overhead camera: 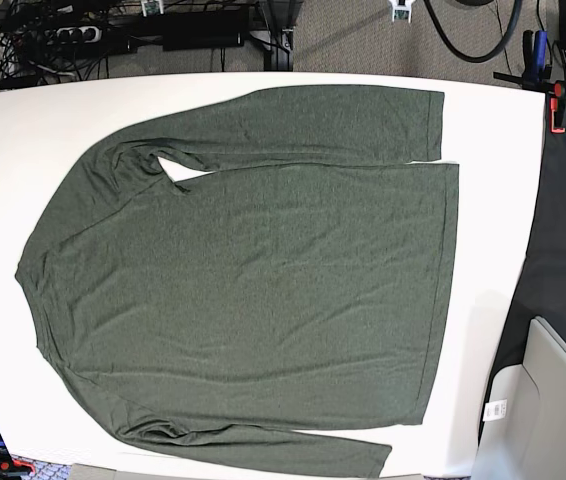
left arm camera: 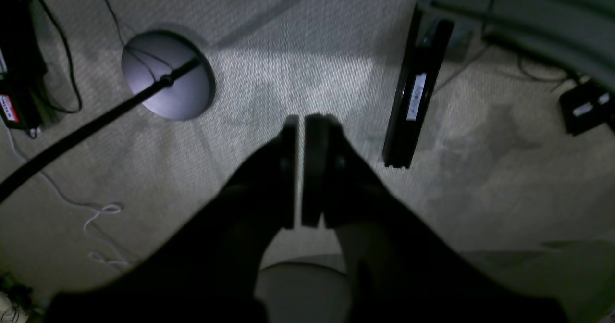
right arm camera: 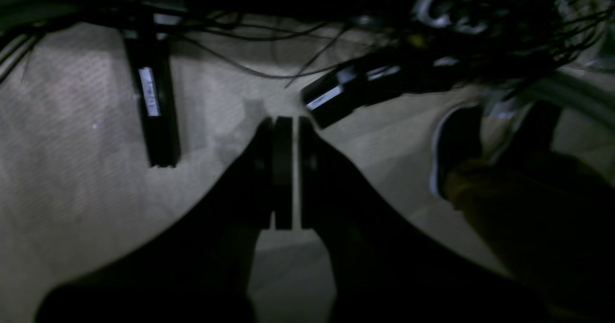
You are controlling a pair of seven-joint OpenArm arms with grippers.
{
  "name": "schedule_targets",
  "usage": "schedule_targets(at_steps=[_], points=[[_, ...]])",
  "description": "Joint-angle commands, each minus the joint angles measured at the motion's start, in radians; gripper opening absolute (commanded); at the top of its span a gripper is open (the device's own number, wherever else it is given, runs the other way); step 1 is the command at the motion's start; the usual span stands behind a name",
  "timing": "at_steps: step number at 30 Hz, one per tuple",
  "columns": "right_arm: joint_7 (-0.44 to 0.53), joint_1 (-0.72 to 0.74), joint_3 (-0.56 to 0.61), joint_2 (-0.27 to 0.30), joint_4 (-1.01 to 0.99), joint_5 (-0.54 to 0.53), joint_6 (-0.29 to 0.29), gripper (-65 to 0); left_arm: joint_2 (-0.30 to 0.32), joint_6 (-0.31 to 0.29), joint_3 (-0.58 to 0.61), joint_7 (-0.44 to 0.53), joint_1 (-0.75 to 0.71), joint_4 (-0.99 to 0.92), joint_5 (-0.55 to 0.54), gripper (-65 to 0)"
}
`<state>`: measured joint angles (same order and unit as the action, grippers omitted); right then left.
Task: Fold the T-shirt properly
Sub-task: 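Lower both grippers from rest toward the shirt's shoulder edge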
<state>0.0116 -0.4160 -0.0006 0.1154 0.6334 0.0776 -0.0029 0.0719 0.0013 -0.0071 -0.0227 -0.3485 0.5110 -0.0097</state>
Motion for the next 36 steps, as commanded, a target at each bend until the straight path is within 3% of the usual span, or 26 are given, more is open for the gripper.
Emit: schedule_targets(at_steps=[1,13,16,24,31,36], points=[[0.009,-0.034,-0.002,0.008,0.033,-0.003,0.004,-65.0,0.004,0.006,-0.001,0.017,-0.033,0.042,0.001,-64.9],[0.008,-0.329,-0.005,0.068,0.541,-0.003,0.007,-65.0,0.004,0.007,-0.008,0.016,-0.281,0.450,0.000,-65.0],[0.006,-0.390,-0.005,0.076,0.664,-0.002,0.008,-65.0,0.003,0.007,-0.077,0.014,-0.340,0.582,0.000,-65.0],[-0.190,-0.504,-0.097,0.074,1.012,-0.002,0.008,-65.0,0.001,0.007,-0.144,0.010,-0.484,0.889,0.000,-65.0],[-0.256,-0.553,-0.172,0.076,1.196,-0.002,0.008,-65.0,0.001,0.007,-0.146,-0.092,-0.561,1.105,0.000,-65.0],[-0.261,-0.573,-0.207,0.076,1.284,-0.002,0.002,-65.0,-0.004,0.007,-0.146,-0.108,-0.565,1.248,0.000,-65.0]])
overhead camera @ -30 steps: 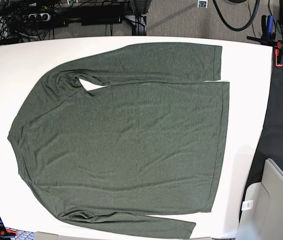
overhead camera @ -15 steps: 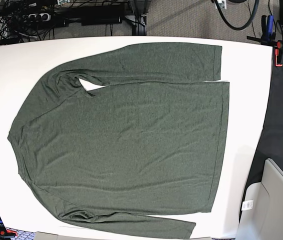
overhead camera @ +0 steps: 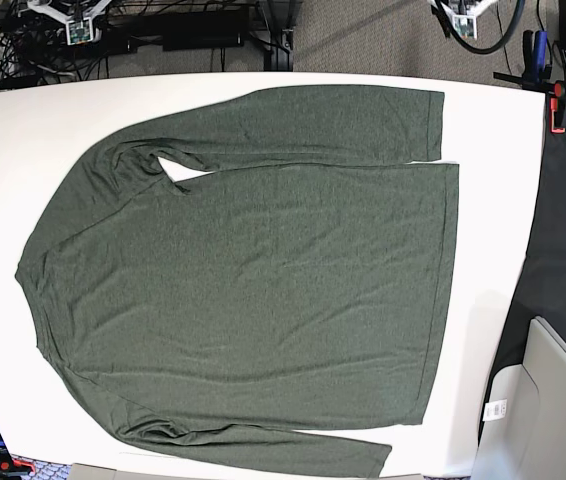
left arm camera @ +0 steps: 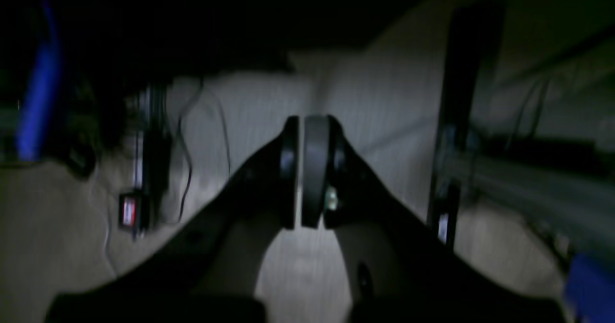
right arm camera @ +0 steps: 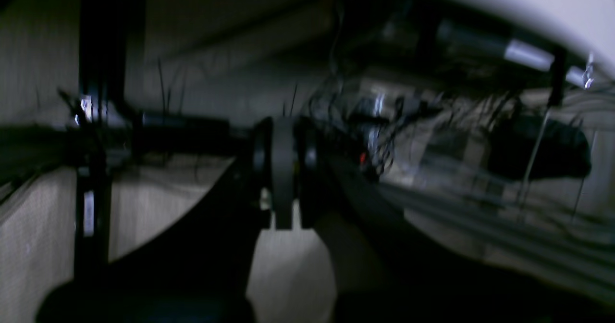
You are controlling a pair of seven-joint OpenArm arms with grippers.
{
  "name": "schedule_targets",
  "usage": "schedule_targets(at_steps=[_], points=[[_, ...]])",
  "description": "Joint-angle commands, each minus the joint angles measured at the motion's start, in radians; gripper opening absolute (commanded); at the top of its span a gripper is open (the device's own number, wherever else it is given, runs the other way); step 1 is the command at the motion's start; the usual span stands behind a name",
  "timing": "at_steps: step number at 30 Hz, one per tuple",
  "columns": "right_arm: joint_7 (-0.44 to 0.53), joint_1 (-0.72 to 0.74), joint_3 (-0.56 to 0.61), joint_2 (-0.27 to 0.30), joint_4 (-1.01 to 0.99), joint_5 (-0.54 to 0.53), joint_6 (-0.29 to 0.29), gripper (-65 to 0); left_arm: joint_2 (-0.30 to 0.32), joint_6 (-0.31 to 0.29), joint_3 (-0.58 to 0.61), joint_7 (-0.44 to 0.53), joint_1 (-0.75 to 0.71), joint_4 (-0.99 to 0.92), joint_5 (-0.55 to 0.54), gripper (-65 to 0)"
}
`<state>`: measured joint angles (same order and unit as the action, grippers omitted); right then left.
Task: Fold the T-shirt properly
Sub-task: 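Lower both grippers from rest toward the shirt's shoulder edge, then grasp the shirt's hem corner with the left gripper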
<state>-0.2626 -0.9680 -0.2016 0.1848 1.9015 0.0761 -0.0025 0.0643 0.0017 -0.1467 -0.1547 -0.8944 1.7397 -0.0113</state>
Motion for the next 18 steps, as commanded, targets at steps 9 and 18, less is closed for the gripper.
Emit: schedule_targets(at_steps=[9,18], points=[[0.013,-0.019,-0.008,0.006,0.089,0.000,0.000,-65.0,0.002,0.007,0.003,0.024,0.013,0.176,0.001,-64.9],[0.015,0.014,-0.008,0.006,0.119,0.000,-0.001,-65.0,-0.013,0.004,0.094,-0.326,0.186,0.211,0.000,-60.4]])
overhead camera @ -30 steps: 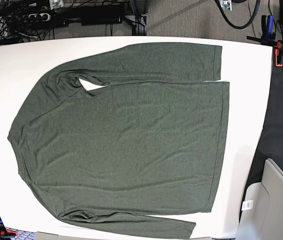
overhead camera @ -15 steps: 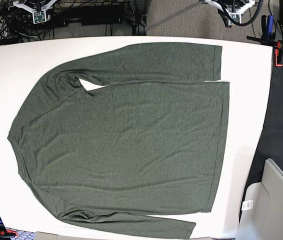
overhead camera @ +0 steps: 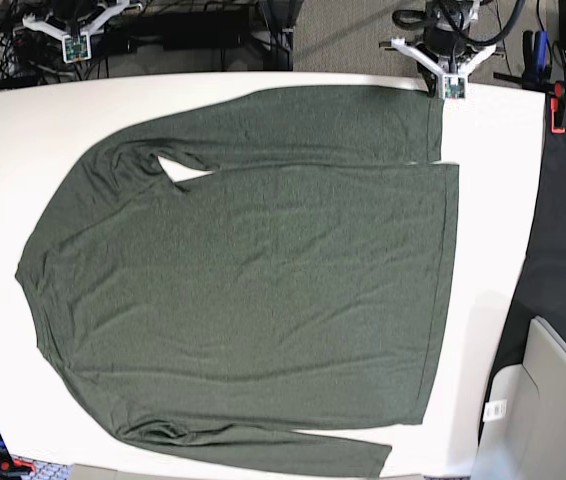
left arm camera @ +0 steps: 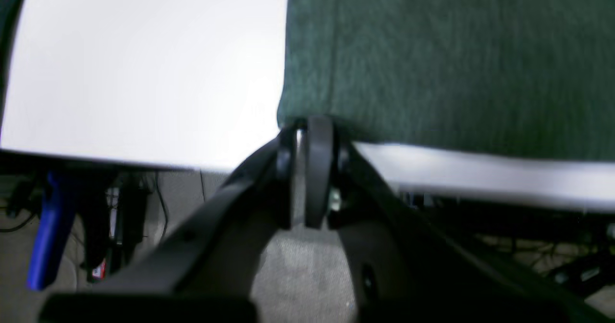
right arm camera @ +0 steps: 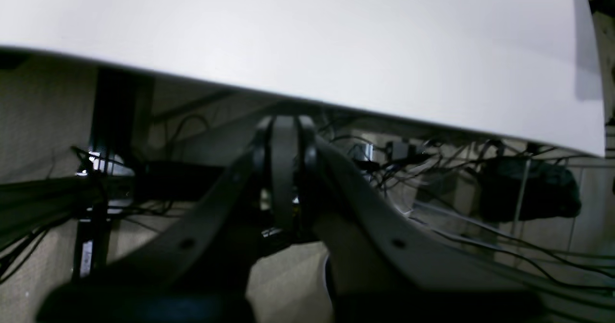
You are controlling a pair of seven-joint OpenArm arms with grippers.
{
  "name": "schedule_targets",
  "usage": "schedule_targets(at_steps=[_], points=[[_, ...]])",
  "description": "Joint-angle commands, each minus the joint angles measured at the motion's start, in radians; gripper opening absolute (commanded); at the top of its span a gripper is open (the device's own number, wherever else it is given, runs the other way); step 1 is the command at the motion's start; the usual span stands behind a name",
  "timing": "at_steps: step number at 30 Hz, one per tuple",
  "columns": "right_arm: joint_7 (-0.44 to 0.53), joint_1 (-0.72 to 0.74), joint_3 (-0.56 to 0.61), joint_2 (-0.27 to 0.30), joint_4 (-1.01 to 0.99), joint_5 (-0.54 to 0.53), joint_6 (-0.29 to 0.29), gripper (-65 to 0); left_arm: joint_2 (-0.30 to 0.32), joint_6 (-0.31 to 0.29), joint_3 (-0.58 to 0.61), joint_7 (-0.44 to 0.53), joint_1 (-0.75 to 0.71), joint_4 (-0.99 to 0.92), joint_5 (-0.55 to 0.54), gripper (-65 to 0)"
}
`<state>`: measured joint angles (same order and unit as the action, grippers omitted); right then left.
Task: Fold the T-shirt properly
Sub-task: 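Grasp the shirt's hem corner with the left gripper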
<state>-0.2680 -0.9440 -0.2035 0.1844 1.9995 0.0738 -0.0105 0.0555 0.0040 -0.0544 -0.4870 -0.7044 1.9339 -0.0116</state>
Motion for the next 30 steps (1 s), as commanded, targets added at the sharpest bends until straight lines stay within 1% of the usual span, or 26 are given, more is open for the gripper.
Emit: schedule_targets(at_steps=[1,4,9,12,16,19,22,26,30], points=[[0.020,-0.007,-0.006,0.007,0.020,0.002,0.007,-65.0,-0.015,0.001,0.000,-0.020,0.013,0.020,0.000,-60.3],[0.023,-0.005,-0.006,0.007,0.028,0.002,0.007,-65.0,-0.042,0.001,-0.005,-0.085,0.045,0.048,0.000,-59.8],[0.020,0.013,-0.006,0.007,0.028,0.002,0.007,-65.0,-0.044,0.001,-0.003,-0.140,0.070,0.058,0.000,-56.5],[0.020,0.016,-0.009,0.007,0.028,0.002,0.007,-65.0,-0.039,0.001,-0.003,-0.134,0.070,0.065,0.000,-53.4],[0.019,0.033,-0.014,0.007,0.028,0.002,0.007,-65.0,-0.035,0.001,-0.002,-0.062,0.064,0.075,0.009,-52.2],[0.017,0.043,-0.014,0.007,0.028,0.002,0.007,-65.0,0.022,0.001,0.004,-0.026,0.053,0.075,0.011,-52.2],[0.002,0.049,-0.014,0.007,0.028,0.002,0.007,-65.0,0.079,0.001,0.006,-0.022,0.025,0.075,0.002,-52.1],[-0.043,0.075,-0.014,0.007,0.028,0.002,0.007,-65.0,0.091,0.001,0.006,-0.035,0.024,0.072,-0.011,-52.1],[-0.050,0.075,-0.009,0.007,0.034,0.002,0.007,-65.0,0.089,0.001,0.001,-0.049,0.024,0.075,-0.100,-51.9]])
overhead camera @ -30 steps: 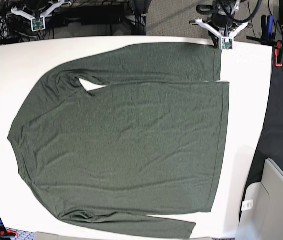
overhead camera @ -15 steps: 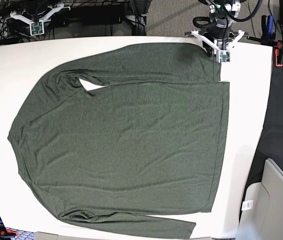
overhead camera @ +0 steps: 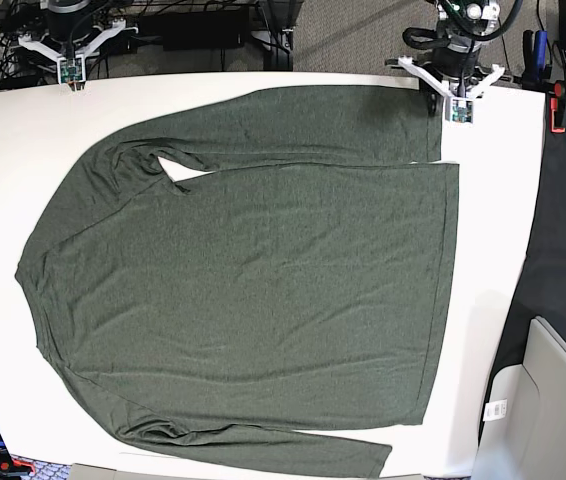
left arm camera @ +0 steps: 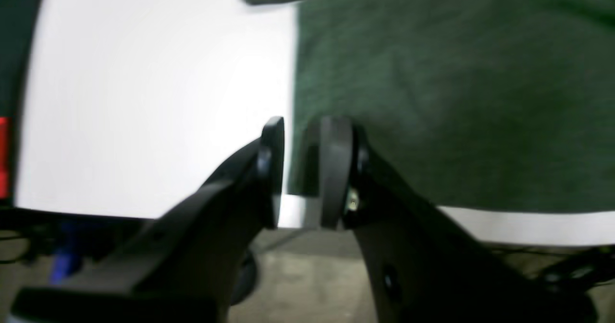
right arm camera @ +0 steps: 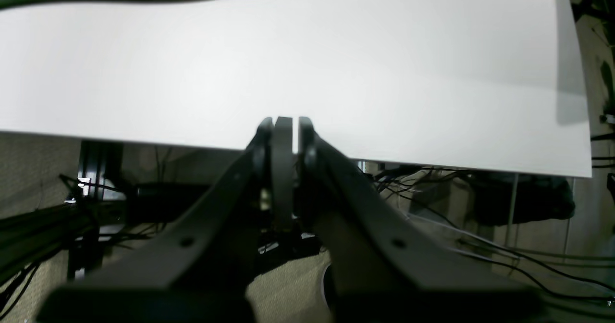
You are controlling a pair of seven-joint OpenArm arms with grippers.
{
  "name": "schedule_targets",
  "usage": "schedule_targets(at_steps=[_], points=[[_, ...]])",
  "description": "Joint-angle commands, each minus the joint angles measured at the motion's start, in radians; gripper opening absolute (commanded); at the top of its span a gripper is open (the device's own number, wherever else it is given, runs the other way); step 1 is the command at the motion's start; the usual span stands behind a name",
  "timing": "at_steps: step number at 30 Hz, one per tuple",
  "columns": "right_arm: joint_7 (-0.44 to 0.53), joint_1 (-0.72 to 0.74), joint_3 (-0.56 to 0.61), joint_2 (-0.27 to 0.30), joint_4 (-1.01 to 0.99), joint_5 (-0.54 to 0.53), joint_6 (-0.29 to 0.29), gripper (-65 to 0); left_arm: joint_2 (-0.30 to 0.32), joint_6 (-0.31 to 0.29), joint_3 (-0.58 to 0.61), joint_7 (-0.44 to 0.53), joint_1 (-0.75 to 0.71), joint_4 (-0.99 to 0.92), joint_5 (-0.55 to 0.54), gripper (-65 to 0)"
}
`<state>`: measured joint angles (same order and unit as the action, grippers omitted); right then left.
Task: Fold the T-shirt properly
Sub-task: 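Grasp the shirt's hem corner with the left gripper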
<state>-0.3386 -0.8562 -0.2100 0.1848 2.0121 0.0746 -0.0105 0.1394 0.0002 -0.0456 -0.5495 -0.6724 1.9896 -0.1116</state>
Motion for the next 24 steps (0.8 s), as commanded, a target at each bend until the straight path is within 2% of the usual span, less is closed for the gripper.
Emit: schedule_targets(at_steps=[1,4,8,14,21,24], points=[[0.020,-0.013,-0.001,0.006,0.022,0.001,0.007,-65.0,0.006,0.005,-0.010,-0.008,-0.008,0.020,-0.024,-51.6],[0.013,-0.013,-0.001,0.006,0.022,0.001,0.007,-65.0,0.006,0.005,-0.020,-0.100,-0.004,0.032,-0.127,-48.4],[0.014,-0.015,-0.004,0.006,0.022,0.001,0.007,-65.0,-0.010,0.005,-0.083,-0.166,-0.007,0.055,-0.259,-45.2],[0.014,-0.015,0.001,0.006,0.022,0.001,0.007,-65.0,-0.010,0.005,-0.190,-0.261,0.016,0.053,-0.442,-44.8],[0.014,-0.015,0.001,0.006,0.022,0.001,0.007,-65.0,-0.010,0.005,-0.267,-0.407,0.075,0.047,-0.578,-44.8],[0.017,-0.016,0.001,0.003,0.022,0.001,0.007,-65.0,-0.010,0.005,-0.273,-0.436,0.087,0.041,-0.580,-44.8]])
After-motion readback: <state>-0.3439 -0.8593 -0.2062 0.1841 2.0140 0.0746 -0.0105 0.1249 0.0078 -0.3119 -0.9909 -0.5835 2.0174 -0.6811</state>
